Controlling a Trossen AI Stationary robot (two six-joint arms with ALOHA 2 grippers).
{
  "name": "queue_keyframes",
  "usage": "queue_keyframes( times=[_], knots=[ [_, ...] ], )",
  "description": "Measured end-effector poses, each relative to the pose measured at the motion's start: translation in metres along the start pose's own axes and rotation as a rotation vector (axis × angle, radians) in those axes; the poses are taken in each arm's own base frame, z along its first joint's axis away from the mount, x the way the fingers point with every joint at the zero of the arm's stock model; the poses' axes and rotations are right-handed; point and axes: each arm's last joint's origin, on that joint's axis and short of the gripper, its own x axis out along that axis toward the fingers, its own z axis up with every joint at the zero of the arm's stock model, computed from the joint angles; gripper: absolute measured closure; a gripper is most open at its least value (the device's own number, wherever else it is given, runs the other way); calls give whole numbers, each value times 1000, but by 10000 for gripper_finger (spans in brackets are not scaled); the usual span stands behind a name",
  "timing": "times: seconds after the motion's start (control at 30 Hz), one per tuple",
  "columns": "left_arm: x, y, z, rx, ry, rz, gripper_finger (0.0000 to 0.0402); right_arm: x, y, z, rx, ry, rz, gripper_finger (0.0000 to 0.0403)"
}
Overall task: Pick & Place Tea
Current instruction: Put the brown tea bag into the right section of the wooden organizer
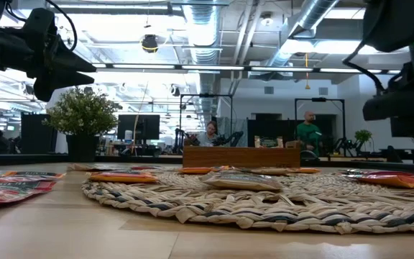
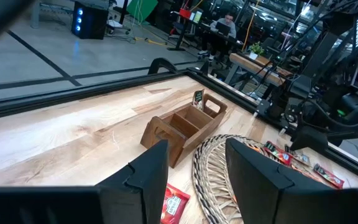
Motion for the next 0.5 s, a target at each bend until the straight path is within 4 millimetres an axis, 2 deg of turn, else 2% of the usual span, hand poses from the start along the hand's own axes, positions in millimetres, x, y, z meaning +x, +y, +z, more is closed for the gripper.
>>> queue_keyframes(
  times=[0.2, 0.5],
  knots=[
    [0, 0, 0, 0, 0, 0, 250, 0, -3, 3, 14, -5, -32, 173],
    [0, 0, 0, 0, 0, 0, 250, 24, -8, 6, 88, 27, 31, 173]
  ],
)
